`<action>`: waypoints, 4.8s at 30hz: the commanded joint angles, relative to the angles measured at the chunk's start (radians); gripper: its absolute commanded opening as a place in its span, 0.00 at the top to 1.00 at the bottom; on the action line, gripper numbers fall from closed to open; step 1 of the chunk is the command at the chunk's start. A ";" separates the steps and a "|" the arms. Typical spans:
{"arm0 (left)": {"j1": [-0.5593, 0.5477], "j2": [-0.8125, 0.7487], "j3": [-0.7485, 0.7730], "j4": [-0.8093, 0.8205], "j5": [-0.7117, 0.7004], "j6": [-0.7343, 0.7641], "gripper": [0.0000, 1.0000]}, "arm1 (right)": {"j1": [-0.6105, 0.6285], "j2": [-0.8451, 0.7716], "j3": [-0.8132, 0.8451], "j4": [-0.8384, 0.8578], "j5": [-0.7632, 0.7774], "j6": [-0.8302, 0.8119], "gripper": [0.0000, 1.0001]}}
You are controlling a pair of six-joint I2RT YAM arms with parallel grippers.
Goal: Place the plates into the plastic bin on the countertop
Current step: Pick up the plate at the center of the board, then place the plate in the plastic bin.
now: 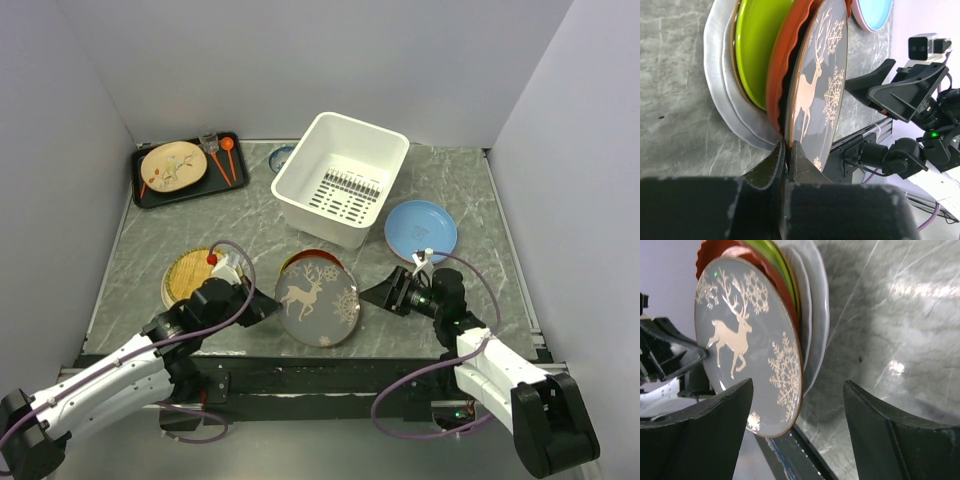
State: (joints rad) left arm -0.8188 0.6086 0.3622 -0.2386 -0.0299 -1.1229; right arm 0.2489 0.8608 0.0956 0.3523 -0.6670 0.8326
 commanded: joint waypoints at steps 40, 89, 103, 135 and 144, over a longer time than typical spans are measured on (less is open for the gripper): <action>-0.003 0.048 0.135 0.478 0.231 0.136 0.99 | 0.009 -0.183 0.087 0.105 -0.134 0.080 0.91; -0.005 0.276 0.129 0.538 0.280 0.172 0.87 | 0.007 -0.367 0.254 0.030 -0.011 0.195 1.00; -0.003 0.201 0.139 0.524 0.254 0.160 0.99 | 0.007 -0.425 0.276 -0.272 0.179 0.045 0.00; -0.002 0.322 0.406 0.370 0.153 0.236 0.99 | 0.007 -0.505 0.383 -0.619 0.391 -0.115 0.00; 0.032 0.447 0.543 0.352 0.183 0.267 0.99 | 0.007 -0.519 0.397 -0.677 0.408 -0.155 0.00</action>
State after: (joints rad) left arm -0.8093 1.0348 0.7769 -0.0353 0.1188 -0.8608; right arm 0.2535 0.3611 0.4294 -0.3111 -0.2821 0.7139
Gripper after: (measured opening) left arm 0.061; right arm 0.998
